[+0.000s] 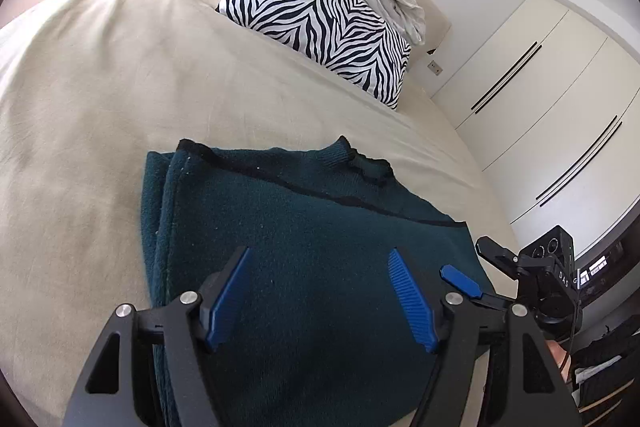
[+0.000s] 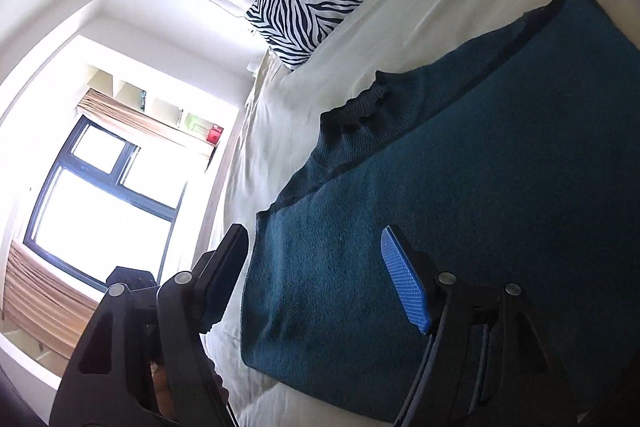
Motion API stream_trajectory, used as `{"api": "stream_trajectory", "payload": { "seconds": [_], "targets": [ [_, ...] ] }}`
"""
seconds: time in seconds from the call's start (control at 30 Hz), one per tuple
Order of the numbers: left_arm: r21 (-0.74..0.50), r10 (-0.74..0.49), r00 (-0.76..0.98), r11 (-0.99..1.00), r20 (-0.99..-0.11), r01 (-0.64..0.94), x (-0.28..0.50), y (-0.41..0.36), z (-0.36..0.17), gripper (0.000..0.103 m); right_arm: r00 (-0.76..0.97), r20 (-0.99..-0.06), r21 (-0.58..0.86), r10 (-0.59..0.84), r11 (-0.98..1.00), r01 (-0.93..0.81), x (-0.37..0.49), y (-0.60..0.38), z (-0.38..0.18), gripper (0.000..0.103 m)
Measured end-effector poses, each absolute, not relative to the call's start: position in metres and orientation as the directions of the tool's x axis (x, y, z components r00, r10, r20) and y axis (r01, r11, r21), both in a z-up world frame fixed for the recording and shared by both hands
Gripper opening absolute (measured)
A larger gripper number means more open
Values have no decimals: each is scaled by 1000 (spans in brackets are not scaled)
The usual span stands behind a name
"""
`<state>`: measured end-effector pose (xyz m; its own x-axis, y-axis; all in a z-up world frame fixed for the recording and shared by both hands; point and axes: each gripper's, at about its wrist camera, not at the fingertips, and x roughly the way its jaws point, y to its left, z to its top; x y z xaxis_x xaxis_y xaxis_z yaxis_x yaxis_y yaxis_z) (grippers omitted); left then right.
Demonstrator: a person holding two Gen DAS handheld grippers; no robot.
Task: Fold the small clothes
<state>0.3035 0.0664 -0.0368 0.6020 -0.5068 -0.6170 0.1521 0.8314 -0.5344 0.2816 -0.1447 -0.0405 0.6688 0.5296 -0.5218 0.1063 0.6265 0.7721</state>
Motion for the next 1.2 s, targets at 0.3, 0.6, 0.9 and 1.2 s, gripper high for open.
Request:
{"api": "stream_trajectory", "payload": {
  "seconds": [0.3,0.6,0.9,1.2],
  "targets": [
    [-656,-559,595,752,-577,71,306,118,-87,39,709,-512,768,484,628,126,300,-183,-61,64],
    [-702,-508,664,711,-548,-36,253,168,-71,88,722,-527,765,448,620,173,263,-209,-43,68],
    [-819,-684,497,564,-534,-103,257,156,-93,88,570,-551,780,610,619,91,285,-129,-60,68],
    [-872,-770,411,455,-488,-183,255,149,-110,79,486,-540,809,688,584,73,297,-90,-71,68]
  ]
}}
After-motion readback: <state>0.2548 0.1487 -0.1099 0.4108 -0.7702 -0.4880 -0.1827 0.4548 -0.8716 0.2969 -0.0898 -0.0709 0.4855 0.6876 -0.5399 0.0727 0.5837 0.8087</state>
